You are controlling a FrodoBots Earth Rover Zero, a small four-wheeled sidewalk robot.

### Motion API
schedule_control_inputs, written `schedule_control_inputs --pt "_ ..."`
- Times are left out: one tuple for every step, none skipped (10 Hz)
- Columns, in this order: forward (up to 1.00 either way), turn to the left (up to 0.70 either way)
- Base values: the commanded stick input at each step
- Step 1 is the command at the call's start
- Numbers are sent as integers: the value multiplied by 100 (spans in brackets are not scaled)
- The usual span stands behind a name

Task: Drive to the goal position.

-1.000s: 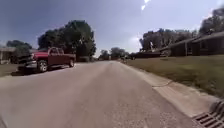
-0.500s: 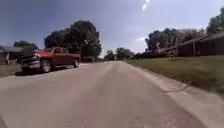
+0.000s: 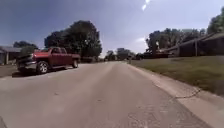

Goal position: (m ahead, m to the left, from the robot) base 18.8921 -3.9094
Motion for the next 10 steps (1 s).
schedule_control_inputs --pt "70 0" --pt "70 0" --pt "70 0" --pt "70 0" --pt "70 -15" --pt "70 -35" --pt "70 -18" --pt "70 0" --pt "70 0" --pt "70 0"
